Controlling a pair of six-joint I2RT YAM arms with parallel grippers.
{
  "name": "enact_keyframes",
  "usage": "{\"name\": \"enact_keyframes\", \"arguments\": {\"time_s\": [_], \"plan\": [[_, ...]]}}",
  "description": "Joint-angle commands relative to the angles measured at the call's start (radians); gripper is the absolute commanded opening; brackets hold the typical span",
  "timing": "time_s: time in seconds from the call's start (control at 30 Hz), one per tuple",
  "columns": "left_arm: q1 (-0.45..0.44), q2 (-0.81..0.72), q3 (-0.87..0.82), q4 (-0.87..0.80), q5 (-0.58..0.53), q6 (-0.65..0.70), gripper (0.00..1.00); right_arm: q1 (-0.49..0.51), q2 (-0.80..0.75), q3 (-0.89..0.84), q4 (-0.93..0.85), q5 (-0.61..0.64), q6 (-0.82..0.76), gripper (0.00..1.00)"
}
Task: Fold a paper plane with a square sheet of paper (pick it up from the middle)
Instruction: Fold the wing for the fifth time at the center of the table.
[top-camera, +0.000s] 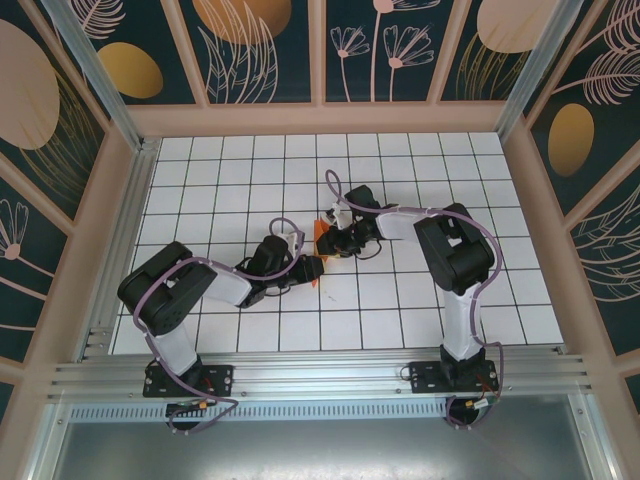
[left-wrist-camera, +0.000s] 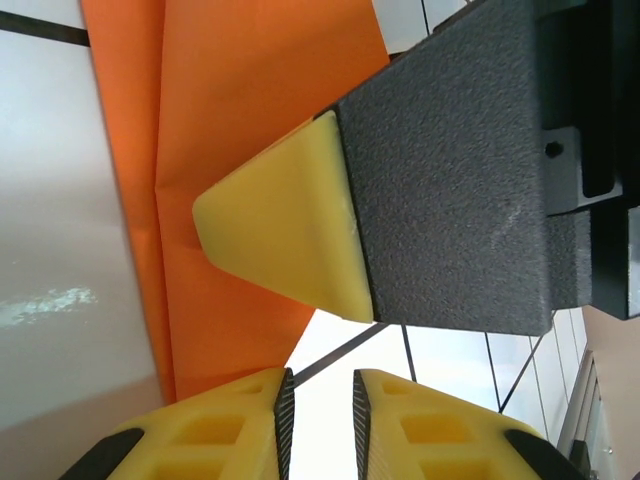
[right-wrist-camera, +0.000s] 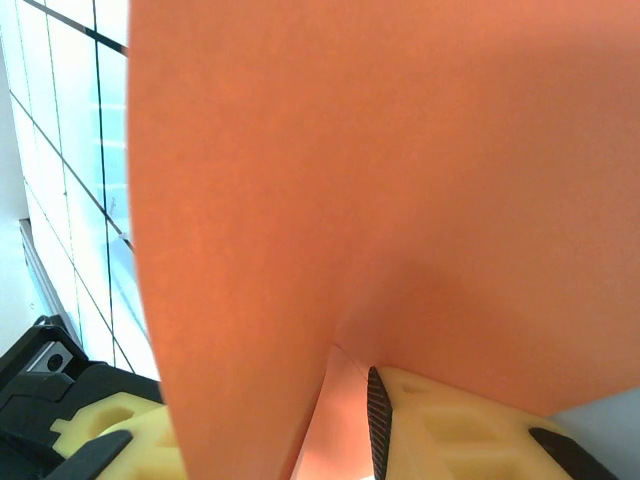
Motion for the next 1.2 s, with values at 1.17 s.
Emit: {"name": "enact_keyframes", "arguments": {"time_s": [1.17], "plan": [[0.011, 0.061, -0.137, 0.33, 0.062, -0.12, 0.29, 0.0, 0.054, -0.016, -0.008, 0.064, 0.016, 0.22]]}}
